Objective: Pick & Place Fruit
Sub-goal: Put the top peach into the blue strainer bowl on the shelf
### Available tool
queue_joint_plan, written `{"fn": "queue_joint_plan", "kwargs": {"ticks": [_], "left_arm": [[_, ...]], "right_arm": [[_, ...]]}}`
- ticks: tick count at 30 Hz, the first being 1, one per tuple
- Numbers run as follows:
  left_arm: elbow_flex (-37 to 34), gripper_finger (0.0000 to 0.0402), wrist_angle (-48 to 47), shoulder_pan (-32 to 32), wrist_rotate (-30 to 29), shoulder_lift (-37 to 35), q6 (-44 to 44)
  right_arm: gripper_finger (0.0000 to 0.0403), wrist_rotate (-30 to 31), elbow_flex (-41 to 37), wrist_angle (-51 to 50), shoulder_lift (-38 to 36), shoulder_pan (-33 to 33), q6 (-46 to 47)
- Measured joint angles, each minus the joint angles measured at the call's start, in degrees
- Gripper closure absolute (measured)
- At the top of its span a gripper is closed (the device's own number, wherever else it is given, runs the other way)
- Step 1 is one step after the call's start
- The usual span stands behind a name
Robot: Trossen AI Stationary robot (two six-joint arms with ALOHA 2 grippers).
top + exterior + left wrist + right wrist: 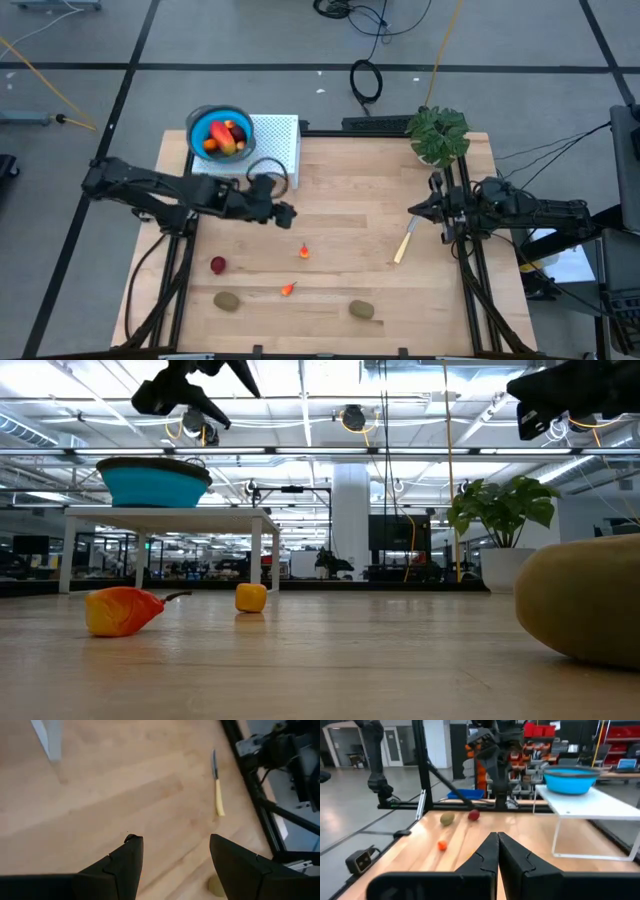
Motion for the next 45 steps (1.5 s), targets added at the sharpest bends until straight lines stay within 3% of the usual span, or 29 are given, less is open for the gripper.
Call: {"fn": "queue_joint_plan", "kwargs": {"ticks": [19, 28, 45], "left_arm": [[-0.02, 0.0174, 3.13, -6.2, -0.05, 17.66, -22.16], [-0.02, 0.0174, 5.23, -6.2, 1.29, 24.72, -27.75], [-0.02, 0.0174, 6.61, -6.16, 1.45, 29.31, -31.82]], "right_arm": [[0.0403, -0.18, 0.0, -0.82, 0.01, 0.0, 1.07], [0.0403, -0.19, 0.0, -0.69, 0.02, 0.0, 1.04], [0.0403, -0.17, 0.0, -0.69, 0.02, 0.0, 1.03]]}}
